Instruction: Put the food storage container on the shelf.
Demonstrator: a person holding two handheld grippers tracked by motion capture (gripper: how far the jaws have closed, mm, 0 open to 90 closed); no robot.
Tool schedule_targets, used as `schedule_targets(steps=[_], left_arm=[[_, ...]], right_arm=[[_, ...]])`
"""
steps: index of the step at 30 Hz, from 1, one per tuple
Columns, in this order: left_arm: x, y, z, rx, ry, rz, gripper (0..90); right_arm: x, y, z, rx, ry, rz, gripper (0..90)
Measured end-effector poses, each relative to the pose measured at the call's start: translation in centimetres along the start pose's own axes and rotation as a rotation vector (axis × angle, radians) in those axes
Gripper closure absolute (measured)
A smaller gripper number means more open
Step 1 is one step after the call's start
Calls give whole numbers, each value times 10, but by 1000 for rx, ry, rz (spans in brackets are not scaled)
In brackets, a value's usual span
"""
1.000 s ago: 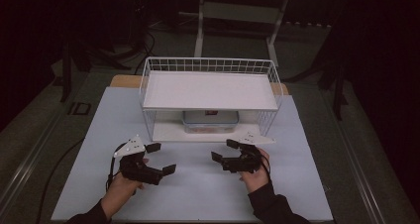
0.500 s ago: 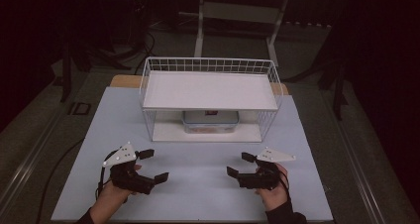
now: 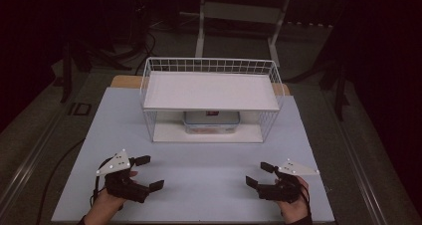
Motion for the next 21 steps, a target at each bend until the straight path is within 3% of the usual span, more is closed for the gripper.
schedule_targets(steps=[11, 21], left_arm=[[12, 6, -4, -18, -7, -5, 0], [13, 9, -4, -29, -13, -14, 0]], right_arm=[[9, -13, -9, 23, -16, -10, 169], [14, -18, -3, 23, 30, 8, 169]])
Point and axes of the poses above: each handheld gripper's, and its own axes: z roughly forward along the jaws, x roughly out of its underside, y roughly to its left, the point moved 4 cm from there along z, roughly forward along the jaws, and after that the axes turned 15 degrees about x, right-handed, at the moved point
